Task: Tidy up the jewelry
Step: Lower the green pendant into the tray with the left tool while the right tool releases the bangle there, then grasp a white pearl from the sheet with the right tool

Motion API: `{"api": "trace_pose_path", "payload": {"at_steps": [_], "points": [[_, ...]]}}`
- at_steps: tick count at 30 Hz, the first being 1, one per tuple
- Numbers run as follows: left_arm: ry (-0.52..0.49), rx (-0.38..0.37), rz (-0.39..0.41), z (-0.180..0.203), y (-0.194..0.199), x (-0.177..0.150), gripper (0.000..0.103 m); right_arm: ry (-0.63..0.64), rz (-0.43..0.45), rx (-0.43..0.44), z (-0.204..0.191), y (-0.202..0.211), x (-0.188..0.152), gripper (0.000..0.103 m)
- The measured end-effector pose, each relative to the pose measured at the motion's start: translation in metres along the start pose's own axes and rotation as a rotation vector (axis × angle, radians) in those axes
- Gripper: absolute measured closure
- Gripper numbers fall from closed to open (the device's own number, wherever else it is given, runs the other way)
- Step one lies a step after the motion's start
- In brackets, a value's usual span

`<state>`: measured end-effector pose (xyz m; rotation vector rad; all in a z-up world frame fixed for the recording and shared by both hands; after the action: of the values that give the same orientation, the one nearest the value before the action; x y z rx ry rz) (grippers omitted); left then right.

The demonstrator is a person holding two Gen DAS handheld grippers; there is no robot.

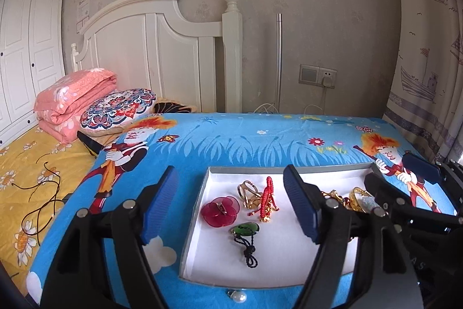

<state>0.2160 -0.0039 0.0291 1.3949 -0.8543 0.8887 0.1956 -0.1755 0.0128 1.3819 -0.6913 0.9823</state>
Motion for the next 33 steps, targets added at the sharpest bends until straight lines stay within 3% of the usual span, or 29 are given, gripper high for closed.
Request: {"api": "trace_pose_path", "payload": {"at_steps": [3, 7, 13, 17, 22, 33], "points": [[0.029, 0.0, 0.023, -0.007, 0.026, -0.001, 0.013, -0.003, 0.019, 0.009, -0.001, 0.026, -0.004, 0.04], [0.053, -0.007, 0.052, -0.018, 0.064, -0.018, 0.005, -0.026, 0.047, 0.03, -0.003, 0.063, -0.024, 0.038], [0.041, -0.009, 0.013, -0.034, 0.097, -0.074, 0.005, -0.037, 0.048, 0.033, -0.011, 0.099, -0.074, 0.031], [0.008, 0.0, -0.044, -0.041, 0.098, -0.111, 0.005, -0.043, 0.007, 0.041, -0.016, 0.103, -0.105, 0.031], [-0.023, 0.03, -0.059, -0.048, 0.094, -0.14, 0.005, -0.064, -0.015, 0.047, -0.027, 0.098, -0.129, 0.031], [-0.028, 0.072, -0.029, -0.059, 0.096, -0.145, 0.005, -0.044, -0.036, 0.078, -0.053, 0.082, -0.128, 0.031]]}}
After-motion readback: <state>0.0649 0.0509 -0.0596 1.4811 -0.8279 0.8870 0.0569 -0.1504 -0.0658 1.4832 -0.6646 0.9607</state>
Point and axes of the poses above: each gripper's, at about its wrist camera, not at the fingertips, and y roughly against the way its jaws point, z to its right, x to its top, the point moved 4 cm from there along -y, roughly the way its jaws point, and after that the axes turned 2 degrees about y, right-handed, at the moved point
